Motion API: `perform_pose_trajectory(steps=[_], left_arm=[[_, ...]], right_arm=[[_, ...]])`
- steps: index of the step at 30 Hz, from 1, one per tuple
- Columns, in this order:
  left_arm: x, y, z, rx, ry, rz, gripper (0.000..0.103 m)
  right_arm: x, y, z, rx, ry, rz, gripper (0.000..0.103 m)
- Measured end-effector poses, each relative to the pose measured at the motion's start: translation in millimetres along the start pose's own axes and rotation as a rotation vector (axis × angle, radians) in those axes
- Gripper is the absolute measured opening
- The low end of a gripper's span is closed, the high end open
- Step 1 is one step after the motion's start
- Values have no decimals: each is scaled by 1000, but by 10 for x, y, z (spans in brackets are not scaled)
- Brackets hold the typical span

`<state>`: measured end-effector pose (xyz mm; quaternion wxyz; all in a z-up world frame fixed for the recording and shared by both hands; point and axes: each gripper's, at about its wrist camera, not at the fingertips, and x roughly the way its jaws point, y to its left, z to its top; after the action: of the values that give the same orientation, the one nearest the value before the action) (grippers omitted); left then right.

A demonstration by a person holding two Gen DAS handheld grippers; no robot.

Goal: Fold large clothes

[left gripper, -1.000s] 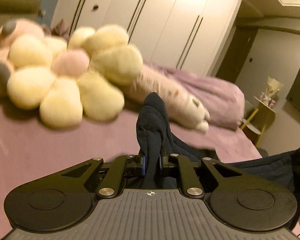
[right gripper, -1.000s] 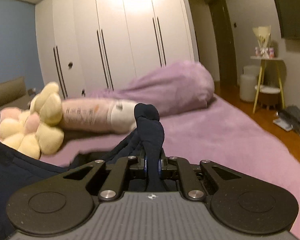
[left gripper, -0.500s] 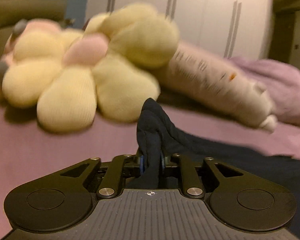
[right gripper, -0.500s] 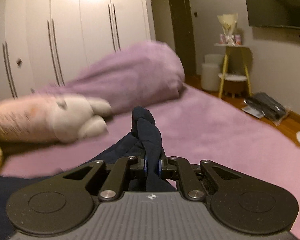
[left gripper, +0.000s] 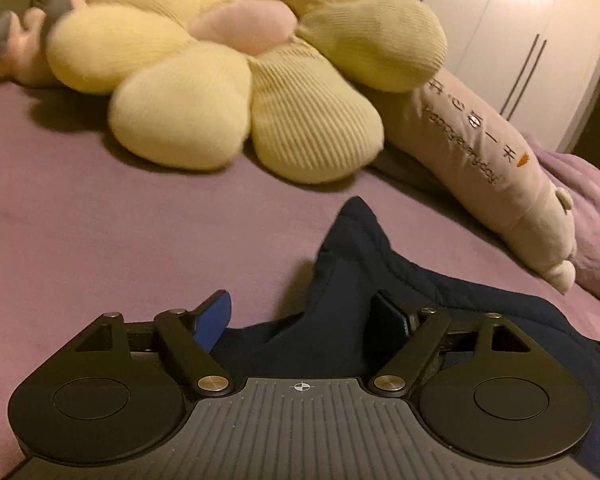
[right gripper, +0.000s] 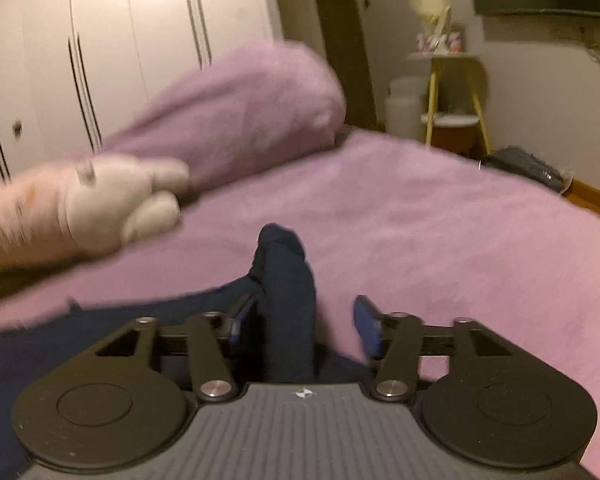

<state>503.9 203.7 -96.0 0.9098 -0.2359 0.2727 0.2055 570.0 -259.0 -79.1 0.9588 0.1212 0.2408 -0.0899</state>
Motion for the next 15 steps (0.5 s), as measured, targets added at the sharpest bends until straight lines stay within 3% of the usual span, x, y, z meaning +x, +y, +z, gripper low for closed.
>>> perform_pose_trajectory(steps=[4, 6, 7, 8, 9, 11, 13, 15], left_arm=[[-450, -100, -1, 44, -82, -98, 83], [-539, -331, -88, 72, -78, -185, 84], [-532, -458, -134, 99, -70, -221, 85], [-501, -616, -204, 148, -66, -251, 86], [-444, -764, -279, 203, -71, -246, 86], [-303, -933, -399, 261, -69, -213, 86], [-79, -986, -521, 297, -27, -202, 92], [54, -977, -650, 296, -10, -179, 93]], right_arm=[[-521, -12, 164, 55, -129, 52, 60], [-675, 136, 168, 59, -154, 117, 60], [-691, 284, 148, 49, -133, 181, 60], [-669, 460, 131, 26, -89, 220, 52], [-622, 626, 100, 9, -34, 272, 41], [-453, 957, -16, -24, 92, 369, 32], [-258, 1206, -224, -127, 152, 369, 26], [-86, 1232, -538, -205, 152, 335, 25]])
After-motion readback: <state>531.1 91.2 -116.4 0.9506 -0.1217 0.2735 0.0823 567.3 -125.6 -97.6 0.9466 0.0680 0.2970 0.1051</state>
